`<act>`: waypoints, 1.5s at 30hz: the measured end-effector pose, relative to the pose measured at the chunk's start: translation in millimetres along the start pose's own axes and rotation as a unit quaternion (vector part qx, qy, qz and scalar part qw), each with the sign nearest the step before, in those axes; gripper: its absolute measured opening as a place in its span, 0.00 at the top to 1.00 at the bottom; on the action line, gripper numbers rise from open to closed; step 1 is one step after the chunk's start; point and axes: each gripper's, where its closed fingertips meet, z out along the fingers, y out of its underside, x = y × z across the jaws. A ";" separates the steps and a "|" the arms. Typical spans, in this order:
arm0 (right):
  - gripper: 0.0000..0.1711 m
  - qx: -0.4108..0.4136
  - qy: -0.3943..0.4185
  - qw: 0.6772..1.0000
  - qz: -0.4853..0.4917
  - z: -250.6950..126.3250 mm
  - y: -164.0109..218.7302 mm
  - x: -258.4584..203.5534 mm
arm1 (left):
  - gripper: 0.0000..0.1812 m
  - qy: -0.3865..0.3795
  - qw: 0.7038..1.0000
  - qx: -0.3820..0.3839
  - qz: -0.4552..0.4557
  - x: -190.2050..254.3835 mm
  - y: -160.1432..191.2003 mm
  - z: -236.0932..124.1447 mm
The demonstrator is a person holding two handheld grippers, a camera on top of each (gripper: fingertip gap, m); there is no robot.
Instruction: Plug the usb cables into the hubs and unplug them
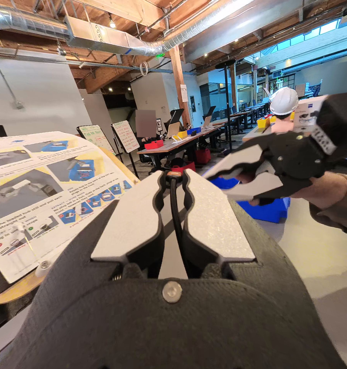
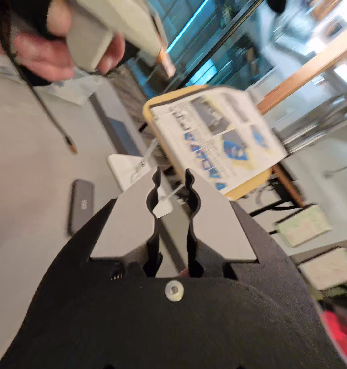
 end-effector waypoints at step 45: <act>0.77 -0.229 -0.271 0.902 0.244 68.7 136.7 -177.6 | 0.91 -0.017 1.000 0.007 0.019 -17.0 -7.3 -6.5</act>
